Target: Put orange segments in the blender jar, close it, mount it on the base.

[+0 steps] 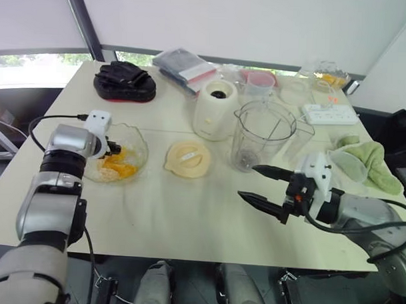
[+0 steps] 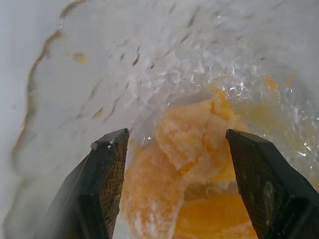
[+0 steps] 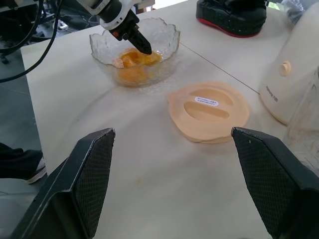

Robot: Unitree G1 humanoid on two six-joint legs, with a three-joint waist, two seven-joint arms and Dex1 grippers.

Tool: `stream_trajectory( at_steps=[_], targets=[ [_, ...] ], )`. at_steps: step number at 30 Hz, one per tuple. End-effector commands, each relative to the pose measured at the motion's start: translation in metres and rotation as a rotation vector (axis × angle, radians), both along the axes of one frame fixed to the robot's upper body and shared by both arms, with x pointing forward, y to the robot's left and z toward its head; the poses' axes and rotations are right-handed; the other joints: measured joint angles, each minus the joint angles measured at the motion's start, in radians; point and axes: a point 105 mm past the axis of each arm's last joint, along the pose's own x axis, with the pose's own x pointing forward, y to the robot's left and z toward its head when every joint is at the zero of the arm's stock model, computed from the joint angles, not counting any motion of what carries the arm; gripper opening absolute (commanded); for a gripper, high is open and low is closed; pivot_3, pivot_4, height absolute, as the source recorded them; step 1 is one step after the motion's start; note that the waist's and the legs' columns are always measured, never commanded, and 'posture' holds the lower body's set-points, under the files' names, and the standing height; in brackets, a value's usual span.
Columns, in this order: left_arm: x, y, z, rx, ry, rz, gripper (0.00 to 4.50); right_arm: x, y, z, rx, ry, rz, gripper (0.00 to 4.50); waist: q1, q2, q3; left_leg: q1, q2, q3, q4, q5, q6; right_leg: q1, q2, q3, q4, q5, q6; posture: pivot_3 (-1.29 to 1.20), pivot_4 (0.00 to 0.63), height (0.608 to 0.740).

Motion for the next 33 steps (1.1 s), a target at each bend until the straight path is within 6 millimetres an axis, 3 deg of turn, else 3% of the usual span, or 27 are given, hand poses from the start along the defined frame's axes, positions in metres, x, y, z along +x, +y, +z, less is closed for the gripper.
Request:
stream_trajectory(
  at_steps=[1, 7, 15, 18, 23, 33],
  targets=[
    [0.008, 0.0, 0.009, 0.028, -0.036, -0.014, 3.24, -0.003, 0.002, 0.009, 0.0, -0.049, 0.002, 3.93, -0.001, 0.0, 0.0, 0.0, 0.0, 0.0, 0.0, 0.0, 0.0, 0.0, 0.0, 0.0, 0.0, 0.0, 0.0, 0.0, 0.15, 0.74],
    [0.007, -0.001, -0.006, 0.059, -0.009, -0.045, 3.24, -0.005, 0.001, 0.008, -0.002, -0.047, -0.008, 3.93, -0.001, 0.0, 0.0, 0.0, 0.0, 0.0, 0.0, 0.0, 0.0, 0.0, 0.0, 0.0, 0.0, 0.0, 0.0, 0.0, 0.15, 0.74],
    [0.008, -0.003, -0.011, 0.058, 0.0, -0.057, 3.24, -0.005, 0.001, 0.008, -0.002, -0.049, -0.022, 3.93, -0.001, 0.0, 0.0, 0.0, 0.0, 0.0, 0.0, 0.0, 0.0, 0.0, 0.0, 0.0, 0.0, 0.0, 0.0, 0.0, 0.15, 0.74],
    [0.007, -0.005, -0.015, 0.056, 0.009, -0.059, 2.4, -0.005, 0.0, 0.008, -0.001, -0.051, -0.029, 3.99, -0.001, 0.0, 0.0, 0.0, 0.0, 0.0, 0.0, 0.0, 0.0, 0.0, 0.0, 0.0, 0.0, 0.0, 0.0, 0.0, 0.15, 0.74],
    [0.006, -0.006, -0.019, 0.056, 0.023, -0.064, 0.02, -0.005, 0.0, 0.008, -0.001, -0.054, -0.037, 3.99, -0.002, 0.0, 0.0, 0.0, 0.0, 0.0, 0.0, 0.0, 0.0, 0.0, 0.0, 0.0, 0.0, 0.0, 0.0, 0.0, 0.15, 0.74],
    [0.008, -0.009, -0.017, 0.046, 0.002, -0.082, 0.02, -0.004, -0.001, 0.008, -0.003, -0.058, -0.046, 3.99, -0.002, 0.0, -0.001, 0.0, 0.0, 0.0, 0.0, 0.0, 0.0, 0.0, 0.0, 0.0, 0.001, 0.0, 0.001, 0.0, 0.15, 0.74]
  ],
)
